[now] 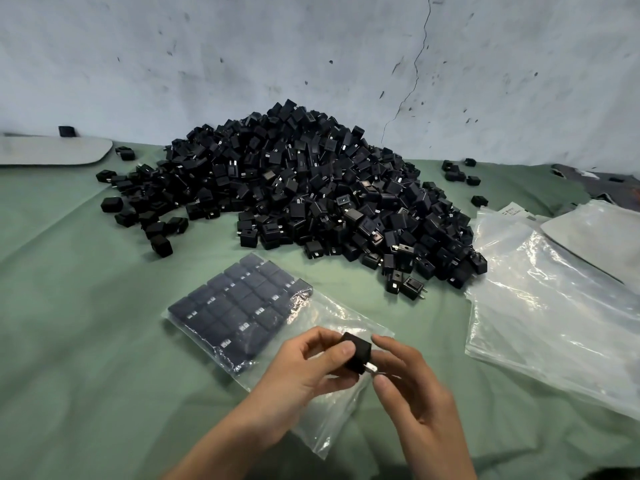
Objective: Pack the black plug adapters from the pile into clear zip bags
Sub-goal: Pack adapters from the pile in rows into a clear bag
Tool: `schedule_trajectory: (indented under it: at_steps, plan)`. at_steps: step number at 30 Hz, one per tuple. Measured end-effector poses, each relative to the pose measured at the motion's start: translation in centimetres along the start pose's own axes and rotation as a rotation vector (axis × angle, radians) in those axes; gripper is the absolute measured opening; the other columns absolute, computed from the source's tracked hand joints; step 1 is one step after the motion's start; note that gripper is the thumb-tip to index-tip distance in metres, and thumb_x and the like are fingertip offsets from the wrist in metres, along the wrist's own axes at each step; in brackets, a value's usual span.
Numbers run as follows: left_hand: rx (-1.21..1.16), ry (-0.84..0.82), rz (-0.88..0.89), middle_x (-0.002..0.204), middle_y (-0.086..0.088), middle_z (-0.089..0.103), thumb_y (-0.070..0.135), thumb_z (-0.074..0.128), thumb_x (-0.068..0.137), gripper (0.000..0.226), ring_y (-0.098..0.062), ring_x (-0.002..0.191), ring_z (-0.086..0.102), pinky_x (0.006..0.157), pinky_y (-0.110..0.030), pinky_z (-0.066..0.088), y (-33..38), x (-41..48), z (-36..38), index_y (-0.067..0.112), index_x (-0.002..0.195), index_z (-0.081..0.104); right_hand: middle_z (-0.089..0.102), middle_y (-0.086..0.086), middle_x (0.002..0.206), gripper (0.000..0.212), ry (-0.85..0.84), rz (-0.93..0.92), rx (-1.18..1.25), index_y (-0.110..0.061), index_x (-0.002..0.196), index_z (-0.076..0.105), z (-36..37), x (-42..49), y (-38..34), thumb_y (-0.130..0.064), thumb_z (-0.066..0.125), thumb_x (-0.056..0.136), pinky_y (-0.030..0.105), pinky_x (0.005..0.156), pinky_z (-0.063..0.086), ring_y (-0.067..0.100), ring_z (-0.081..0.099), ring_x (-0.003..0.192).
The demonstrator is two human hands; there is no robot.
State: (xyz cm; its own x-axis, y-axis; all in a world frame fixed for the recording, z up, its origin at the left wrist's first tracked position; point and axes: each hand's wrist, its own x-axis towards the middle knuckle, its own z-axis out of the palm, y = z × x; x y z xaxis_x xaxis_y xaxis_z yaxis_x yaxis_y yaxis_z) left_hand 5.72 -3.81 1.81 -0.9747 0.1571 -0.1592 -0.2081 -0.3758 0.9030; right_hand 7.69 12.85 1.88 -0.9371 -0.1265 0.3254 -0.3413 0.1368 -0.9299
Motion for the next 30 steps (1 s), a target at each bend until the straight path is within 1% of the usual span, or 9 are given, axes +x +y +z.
schedule_trajectory:
  at_steps: [4, 8, 15, 20, 21, 23, 25, 26, 30]
  plan:
    - [0.146, 0.017, 0.011, 0.077, -0.014, 0.067, 0.04, 0.075, 0.072, 0.045, -0.023, 0.06, 0.061, 0.056, -0.025, 0.051, 0.3, 0.4, -0.1, 0.002, 0.083, 0.053, 0.061, -0.006, 0.126, 0.019, -0.061, -0.335, -0.397, -0.028, 0.101, 0.067, -1.0, 0.2, -0.3, -0.027, 0.061, 0.083, 0.025, 0.088, 0.048, 0.016, 0.061, 0.11]
    - [0.338, 0.051, 0.079, 0.073, -0.01, 0.066, 0.046, 0.073, 0.072, 0.054, -0.021, 0.052, 0.059, 0.048, -0.024, 0.047, 0.4, 1.0, 0.1, -0.001, 0.08, 0.049, 0.055, -0.003, 0.134, 0.019, -0.192, -0.474, -0.714, -0.026, 0.089, 0.072, -1.8, 1.1, -0.7, -0.032, 0.054, 0.087, 0.033, 0.087, 0.05, 0.02, 0.054, 0.119]
    - [0.398, 0.056, 0.071, 0.062, -0.003, 0.062, 0.053, 0.071, 0.069, 0.055, -0.018, 0.05, 0.057, 0.043, -0.023, 0.044, -0.2, 1.7, 0.6, 0.004, 0.076, 0.048, 0.056, 0.002, 0.131, 0.025, -0.285, -0.492, -0.751, -0.029, 0.101, 0.074, -2.2, 1.3, 0.1, -0.034, 0.052, 0.091, 0.032, 0.085, 0.052, 0.018, 0.056, 0.115]
    - [0.478, -0.002, 0.042, 0.064, -0.001, 0.064, 0.048, 0.07, 0.079, 0.044, -0.015, 0.049, 0.056, 0.045, -0.023, 0.043, -0.3, 1.4, 0.5, 0.009, 0.076, 0.051, 0.057, 0.004, 0.128, 0.029, -0.269, -0.44, -0.712, -0.029, 0.102, 0.074, -2.7, 0.2, 1.0, -0.037, 0.048, 0.094, 0.028, 0.086, 0.052, 0.012, 0.058, 0.113]
    - [0.554, 0.01, 0.09, 0.064, 0.002, 0.063, 0.048, 0.069, 0.082, 0.04, -0.011, 0.049, 0.054, 0.047, -0.021, 0.042, -0.2, 1.1, 0.4, 0.012, 0.075, 0.052, 0.057, 0.004, 0.125, 0.031, -0.244, -0.427, -0.696, -0.03, 0.101, 0.074, -2.9, -0.1, 1.2, -0.04, 0.045, 0.096, 0.025, 0.088, 0.051, 0.01, 0.058, 0.112]
    - [0.952, 0.067, 0.307, 0.072, 0.011, 0.057, 0.058, 0.064, 0.08, 0.038, -0.003, 0.058, 0.049, 0.055, -0.016, 0.038, -0.2, 0.7, -0.2, 0.024, 0.074, 0.048, 0.059, 0.002, 0.119, 0.036, -0.173, -0.389, -0.67, -0.032, 0.098, 0.075, -3.6, -0.7, 1.7, -0.044, 0.041, 0.097, 0.017, 0.091, 0.046, 0.004, 0.058, 0.106]
    - [1.423, 0.055, 0.463, 0.089, 0.016, 0.043, 0.068, 0.051, 0.076, 0.04, -0.002, 0.076, 0.041, 0.062, -0.022, 0.034, -0.6, 0.0, -0.3, 0.029, 0.079, 0.04, 0.061, 0.002, 0.113, 0.028, -0.136, -0.345, -0.675, -0.034, 0.096, 0.076, -4.2, -0.8, 2.2, -0.041, 0.048, 0.094, 0.011, 0.09, 0.043, -0.001, 0.056, 0.1]
    - [1.548, 0.029, 0.447, 0.096, 0.015, 0.039, 0.067, 0.047, 0.077, 0.038, -0.002, 0.082, 0.038, 0.064, -0.025, 0.033, -0.8, -0.3, -0.2, 0.03, 0.081, 0.038, 0.062, 0.001, 0.111, 0.02, -0.143, -0.333, -0.691, -0.035, 0.095, 0.076, -4.3, -0.8, 2.7, -0.033, 0.057, 0.089, 0.008, 0.088, 0.042, -0.002, 0.056, 0.098]
    - [1.634, 0.027, 0.35, 0.106, 0.013, 0.034, 0.047, 0.042, 0.09, 0.021, -0.006, 0.095, 0.041, 0.068, -0.027, 0.033, -1.8, -0.9, -0.2, 0.027, 0.084, 0.036, 0.062, -0.002, 0.112, 0.03, -0.276, -0.279, -0.689, -0.04, 0.1, 0.074, -3.3, -1.1, 4.4, -0.022, 0.068, 0.076, 0.008, 0.088, 0.043, 0.001, 0.062, 0.097]
